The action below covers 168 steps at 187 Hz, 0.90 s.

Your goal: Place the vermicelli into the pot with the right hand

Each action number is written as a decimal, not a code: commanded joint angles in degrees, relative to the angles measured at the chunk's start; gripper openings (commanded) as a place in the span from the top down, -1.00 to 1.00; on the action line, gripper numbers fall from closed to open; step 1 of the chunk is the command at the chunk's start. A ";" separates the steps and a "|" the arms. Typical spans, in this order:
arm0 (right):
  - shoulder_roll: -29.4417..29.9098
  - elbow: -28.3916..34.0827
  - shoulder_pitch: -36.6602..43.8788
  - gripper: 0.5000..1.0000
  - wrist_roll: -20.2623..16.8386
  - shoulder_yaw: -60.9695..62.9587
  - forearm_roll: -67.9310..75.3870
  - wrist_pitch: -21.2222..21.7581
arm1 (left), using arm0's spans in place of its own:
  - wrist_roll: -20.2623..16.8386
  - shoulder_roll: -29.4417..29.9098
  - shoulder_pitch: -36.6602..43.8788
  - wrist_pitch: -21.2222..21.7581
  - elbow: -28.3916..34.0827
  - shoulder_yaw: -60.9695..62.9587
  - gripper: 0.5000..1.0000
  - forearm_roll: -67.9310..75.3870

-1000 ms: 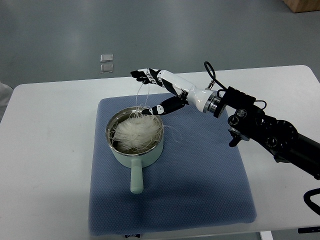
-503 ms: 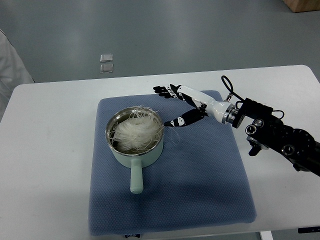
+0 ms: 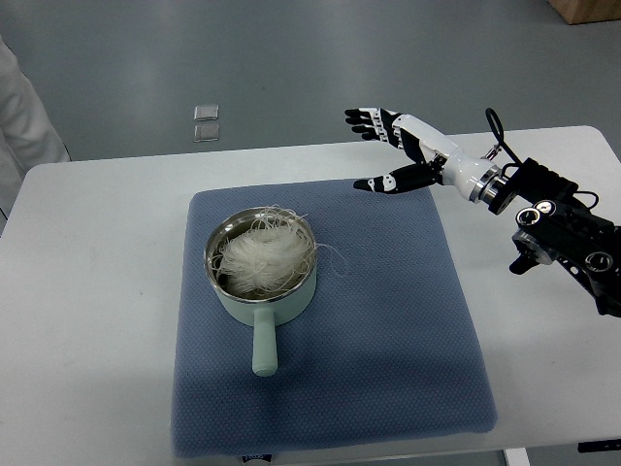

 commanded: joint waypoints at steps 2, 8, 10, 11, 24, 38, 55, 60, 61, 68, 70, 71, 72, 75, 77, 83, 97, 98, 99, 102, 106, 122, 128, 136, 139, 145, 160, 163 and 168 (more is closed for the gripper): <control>1.12 -0.94 -0.38 -0.64 -0.08 2.80 6.32 -1.07 | 0.02 0.00 0.00 -0.01 0.00 0.01 -1.00 0.00; 1.91 -2.17 -0.55 -0.64 -0.35 3.24 9.57 -2.57 | 0.02 0.00 0.00 -0.01 0.00 -0.07 -1.00 0.00; 2.17 -2.52 -0.55 -0.64 -0.44 3.42 10.45 -2.92 | 0.02 0.00 0.00 -0.01 0.00 -0.07 -1.00 0.00; 2.35 -2.87 -0.55 -0.64 -0.44 3.51 11.32 -3.35 | -0.07 0.00 0.00 -0.01 0.00 -0.07 -1.00 0.00; 3.49 -4.98 -0.55 -0.64 -0.61 4.03 17.21 -5.11 | -0.07 0.00 0.00 -0.01 0.00 -0.16 -1.00 0.00; 4.28 -6.74 -0.64 -0.64 -0.70 4.21 24.77 -5.73 | 0.02 0.00 0.00 -0.01 0.00 -0.16 -1.00 0.00; 4.90 -7.53 -0.73 -0.64 -0.79 4.21 31.90 -6.43 | 0.02 0.00 0.00 -0.01 0.00 -0.16 -1.00 0.00; 5.07 -7.70 -0.73 -0.64 -0.87 4.12 34.00 -7.13 | 0.02 0.00 0.00 -0.01 0.00 -0.16 -1.00 0.00; 5.07 -7.70 -0.73 -0.64 -0.87 4.12 34.01 -7.14 | 0.02 0.00 0.00 -0.01 0.00 -0.16 -1.00 0.00; 5.07 -8.14 -0.73 -0.64 -0.87 3.86 36.20 -8.37 | 0.02 0.00 0.00 -0.01 0.00 -0.16 -1.00 0.00; 5.07 -8.41 -0.73 -0.64 -0.87 3.77 36.64 -8.63 | 0.02 0.00 0.00 -0.01 0.00 -0.16 -1.00 0.00; 5.07 -8.41 -0.73 -0.64 -0.87 3.77 36.64 -8.63 | 0.02 0.00 0.00 -0.01 0.00 -0.16 -1.00 0.00; 5.16 -8.58 -0.64 -0.64 -0.87 3.77 37.08 -8.81 | -0.07 0.00 0.00 -0.01 0.00 -0.16 -1.00 0.00; 5.25 -8.76 -0.64 -0.64 -0.96 3.77 37.87 -8.98 | 0.02 0.00 0.00 -0.01 0.00 -0.16 -1.00 0.00; 5.42 -8.85 -0.64 -0.64 -0.96 3.77 38.22 -8.98 | 0.02 0.00 0.00 -0.01 0.00 -0.16 -1.00 0.00; 5.69 -9.02 -0.64 -0.65 -1.49 3.77 38.92 -8.98 | 0.02 0.00 0.00 -0.01 0.00 -0.16 -1.00 0.00; 6.22 -9.20 -0.64 -0.64 -5.01 3.33 39.37 -8.98 | 0.02 0.00 0.00 -0.01 0.00 -0.16 -1.00 0.00; 6.22 -9.20 -0.64 -0.64 -5.70 3.33 39.28 -8.98 | 0.02 0.00 0.00 -0.01 0.00 -0.16 -1.00 0.00; 6.22 -9.20 -0.64 -0.64 -5.71 3.33 39.28 -8.98 | 0.02 0.00 0.00 -0.01 0.00 -0.16 -1.00 0.00; 6.22 -9.20 -0.64 -0.64 -6.41 3.24 39.28 -9.07 | 0.02 0.00 0.00 -0.01 0.00 -0.16 -1.00 0.00; 6.30 -9.20 -0.64 -0.64 -7.99 3.07 39.19 -9.16 | -0.07 0.00 0.00 -0.01 0.00 -0.16 -1.00 0.00; 6.30 -9.20 -0.55 -0.64 -12.39 0.96 39.45 -8.90 | 0.02 0.00 0.00 -0.01 0.00 -0.16 -1.00 0.00; 6.22 -9.20 -0.64 -0.64 -12.56 0.34 39.89 -8.72 | 0.02 0.00 0.00 -0.01 0.00 -0.16 -1.00 0.00; 6.30 -9.20 -0.64 -0.64 -12.56 0.25 40.51 -8.37 | -0.07 0.00 0.00 -0.01 0.00 -0.16 -1.00 0.00; 6.30 -9.20 -0.64 -0.64 -12.56 -0.01 40.68 -8.19 | 0.02 0.00 0.00 -0.01 0.00 -0.16 -1.00 0.00; 6.48 -9.29 -0.64 -0.64 -12.48 0.08 40.77 -7.93 | -0.07 0.00 0.00 -0.01 0.00 -0.16 -1.00 0.00; 7.71 -9.46 -0.73 -0.64 -11.42 1.05 40.77 -7.75 | 0.02 0.00 0.00 -0.01 0.00 -0.16 -1.00 0.00; 7.89 -9.64 -0.73 -0.64 -10.90 1.22 40.77 -7.84 | 0.02 0.00 0.00 -0.01 0.00 -0.16 -1.00 0.00; 7.97 -9.73 -0.73 -0.64 -10.10 1.31 40.77 -7.93 | -0.07 0.00 0.00 -0.01 0.00 -0.16 -1.00 0.00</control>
